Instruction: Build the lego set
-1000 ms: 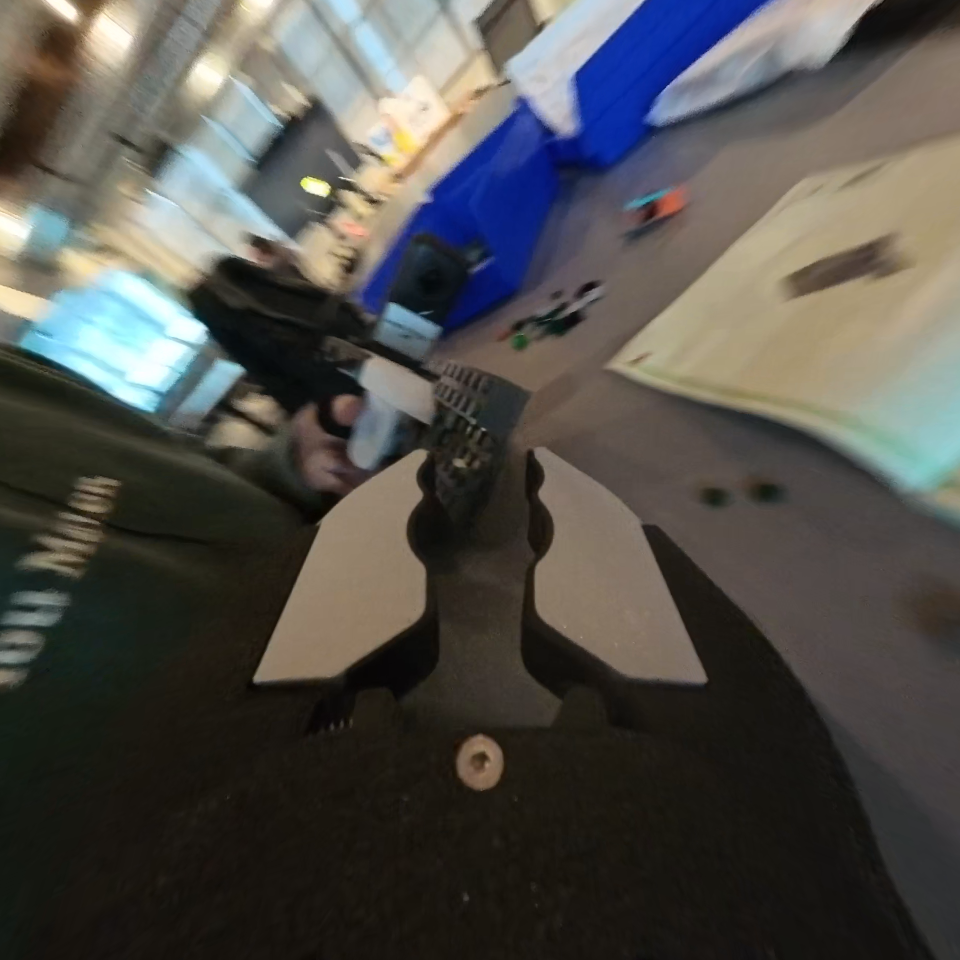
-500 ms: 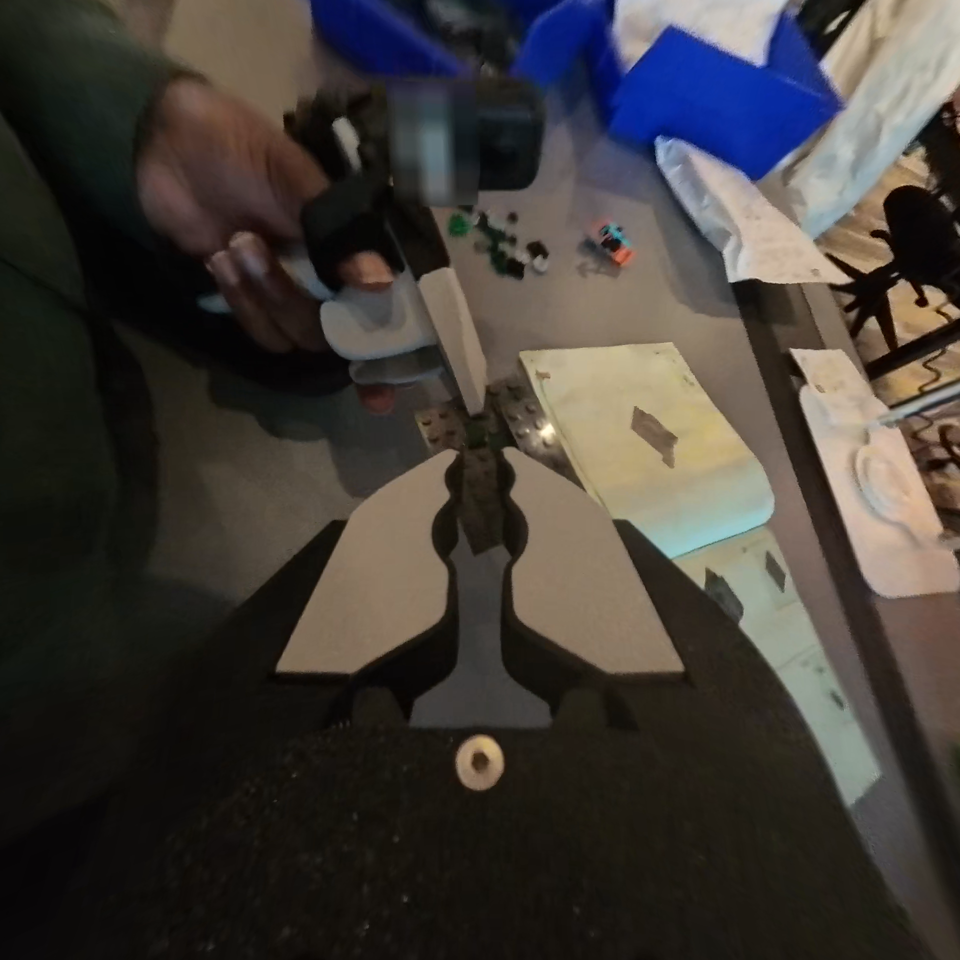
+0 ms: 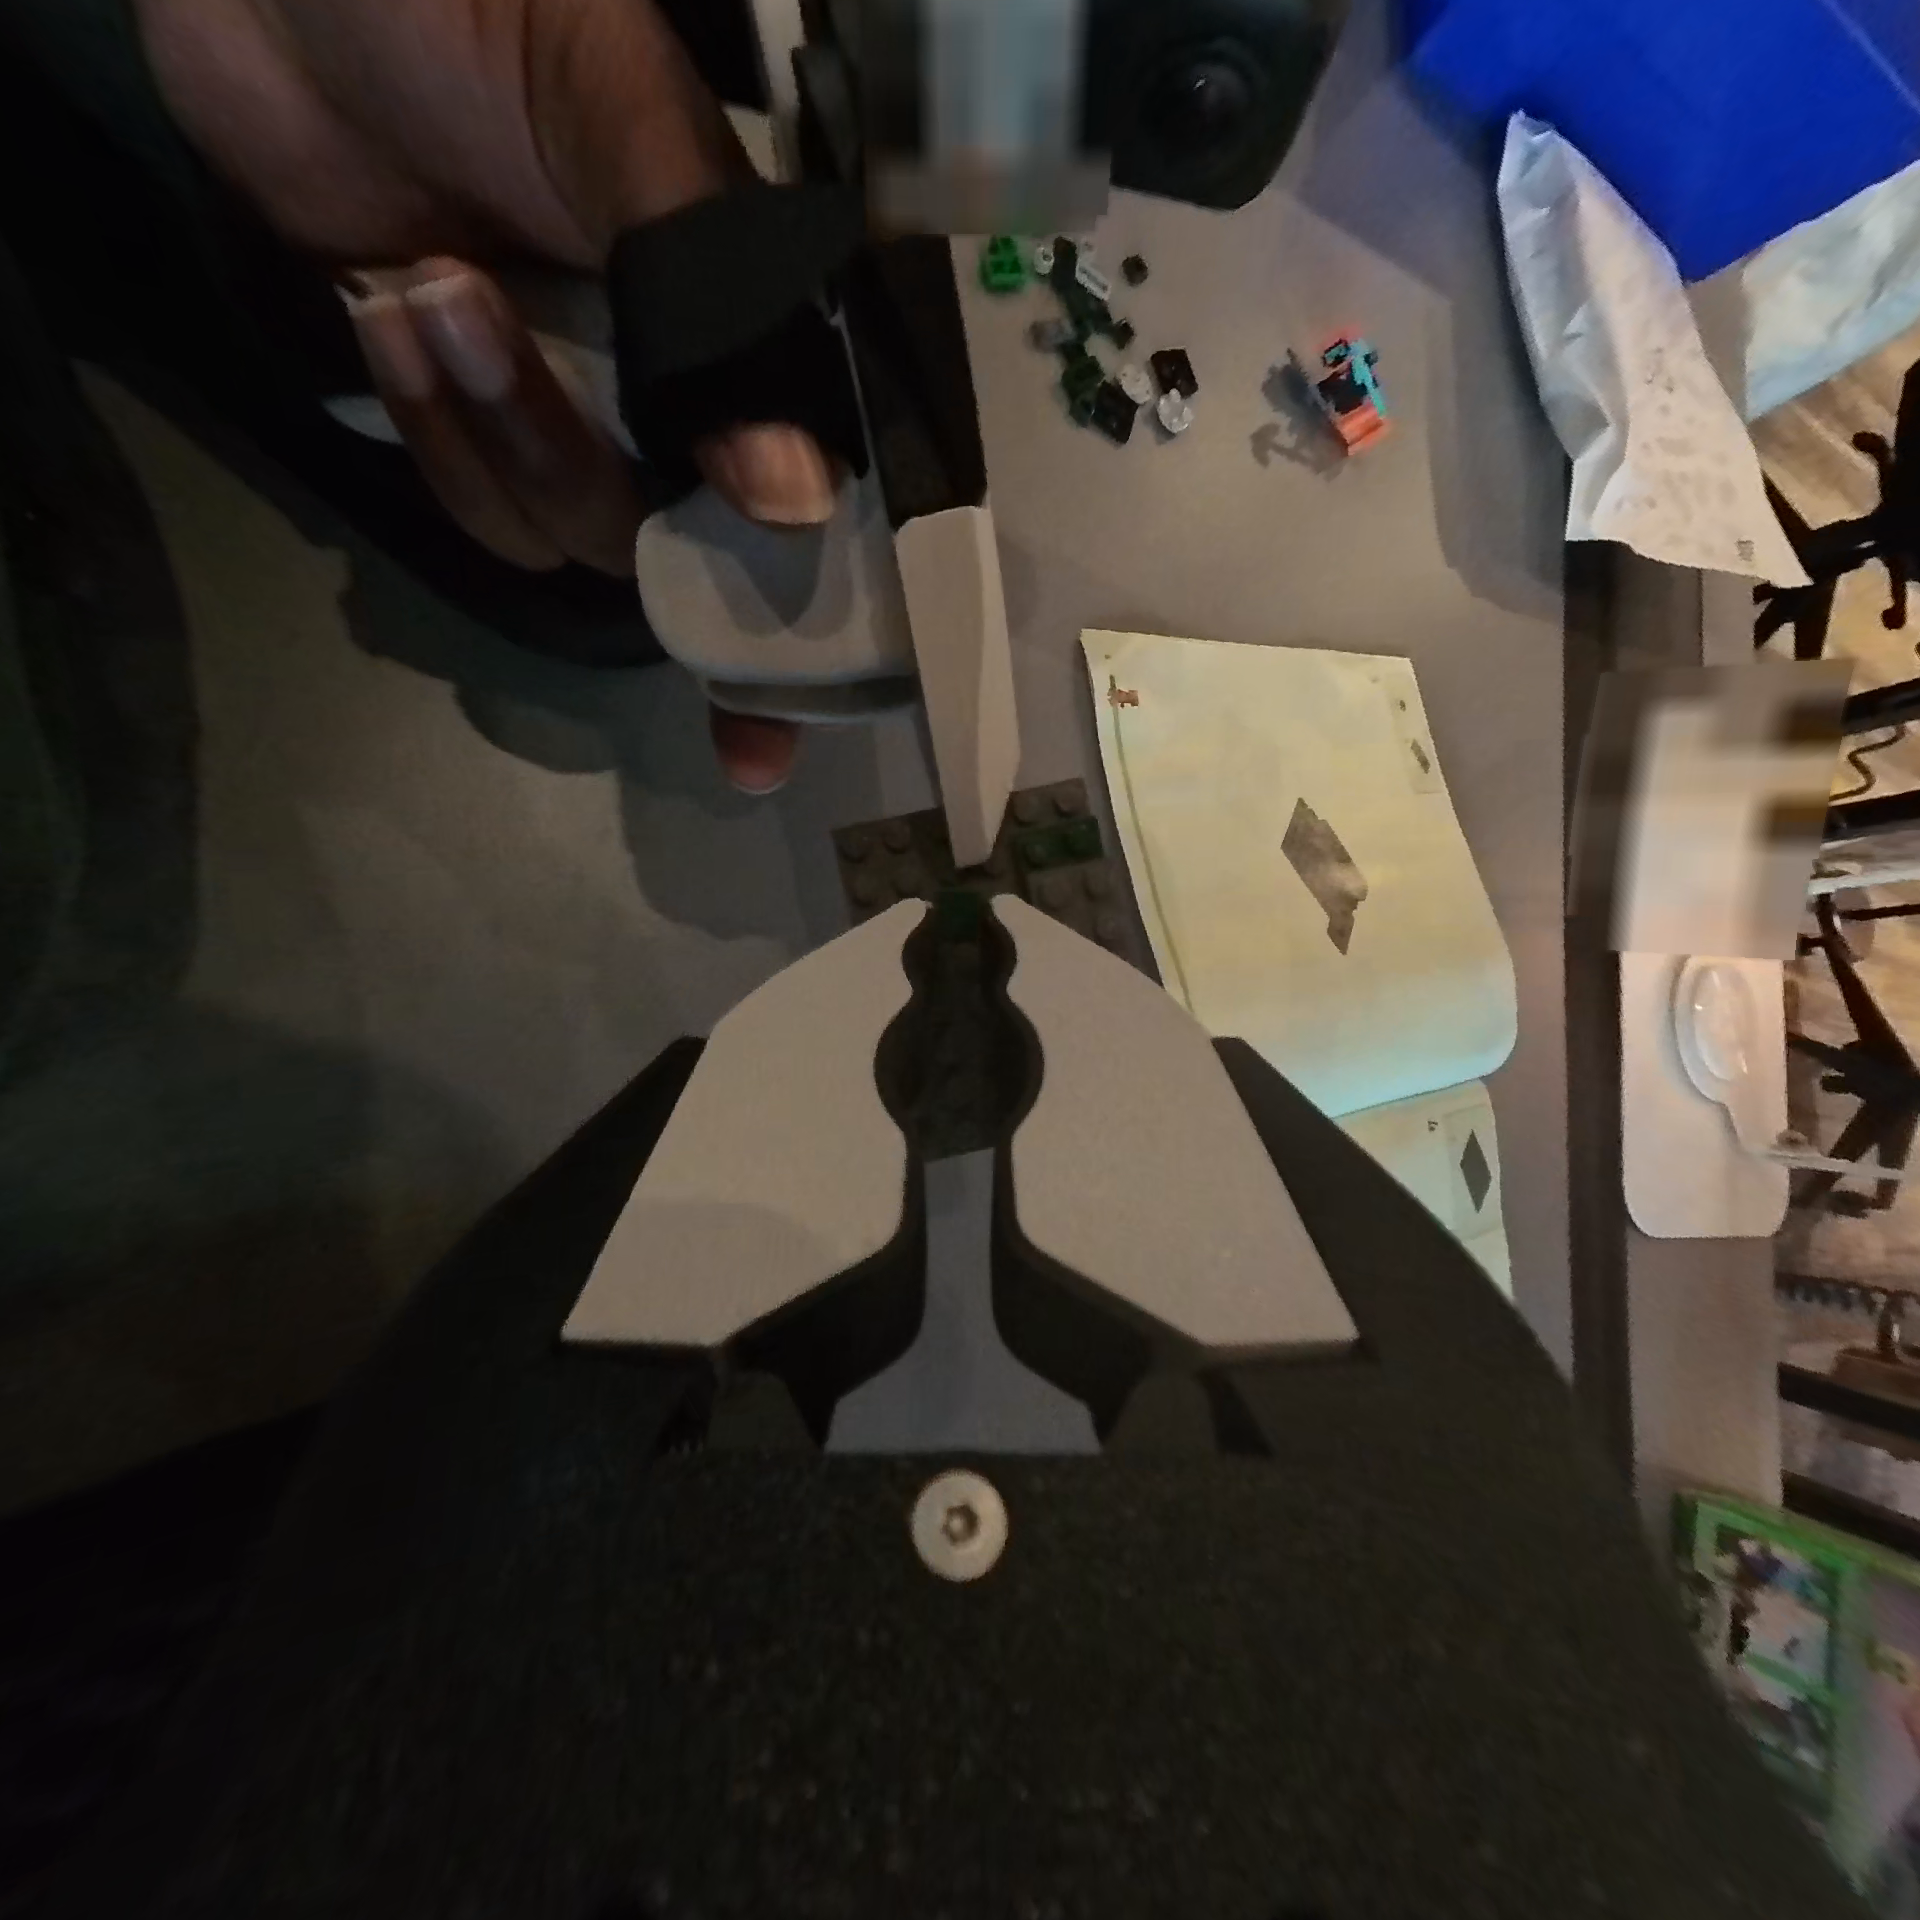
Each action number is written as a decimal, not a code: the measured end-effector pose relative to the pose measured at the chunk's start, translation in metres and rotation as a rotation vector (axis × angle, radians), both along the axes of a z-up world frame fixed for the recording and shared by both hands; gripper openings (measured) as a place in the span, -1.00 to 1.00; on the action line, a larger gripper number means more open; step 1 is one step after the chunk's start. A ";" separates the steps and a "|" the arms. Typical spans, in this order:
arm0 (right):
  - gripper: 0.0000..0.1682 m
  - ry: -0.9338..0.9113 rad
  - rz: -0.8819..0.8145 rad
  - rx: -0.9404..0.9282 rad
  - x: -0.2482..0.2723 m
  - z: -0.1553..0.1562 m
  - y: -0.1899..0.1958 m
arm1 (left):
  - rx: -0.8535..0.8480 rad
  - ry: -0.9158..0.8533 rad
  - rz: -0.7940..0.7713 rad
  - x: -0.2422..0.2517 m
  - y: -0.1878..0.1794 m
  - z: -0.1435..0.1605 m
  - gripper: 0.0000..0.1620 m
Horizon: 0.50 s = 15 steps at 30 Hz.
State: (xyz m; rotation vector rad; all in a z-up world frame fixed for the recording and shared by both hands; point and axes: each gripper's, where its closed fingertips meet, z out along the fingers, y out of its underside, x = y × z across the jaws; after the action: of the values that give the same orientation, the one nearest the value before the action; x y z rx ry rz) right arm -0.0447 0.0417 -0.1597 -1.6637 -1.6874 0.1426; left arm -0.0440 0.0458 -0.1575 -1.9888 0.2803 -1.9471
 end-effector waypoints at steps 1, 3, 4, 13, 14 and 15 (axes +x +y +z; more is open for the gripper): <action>-0.93 -0.009 0.005 0.001 0.000 -0.001 0.000 | 0.002 0.006 -0.002 0.000 0.000 0.000 -0.94; -0.94 -0.029 0.022 0.001 0.000 -0.002 -0.001 | 0.006 0.017 -0.012 0.000 -0.001 -0.001 -0.93; -0.94 -0.039 0.031 0.002 0.000 -0.002 -0.001 | 0.010 0.020 -0.017 0.001 -0.001 -0.001 -0.93; -0.94 -0.138 0.166 0.045 0.001 -0.003 -0.006 | 0.044 0.053 -0.069 0.002 -0.008 0.000 -0.92; -0.94 -0.149 0.186 0.052 0.001 -0.002 -0.006 | 0.049 0.055 -0.077 0.002 -0.009 0.000 -0.93; -0.94 -0.163 0.206 0.063 0.002 -0.002 -0.007 | 0.053 0.056 -0.085 0.002 -0.009 0.000 -0.93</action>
State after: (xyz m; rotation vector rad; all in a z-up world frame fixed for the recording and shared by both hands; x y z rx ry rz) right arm -0.0432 0.0344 -0.1617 -1.4867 -1.9643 0.0523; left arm -0.0419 0.0364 -0.1570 -2.0306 0.4329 -1.9150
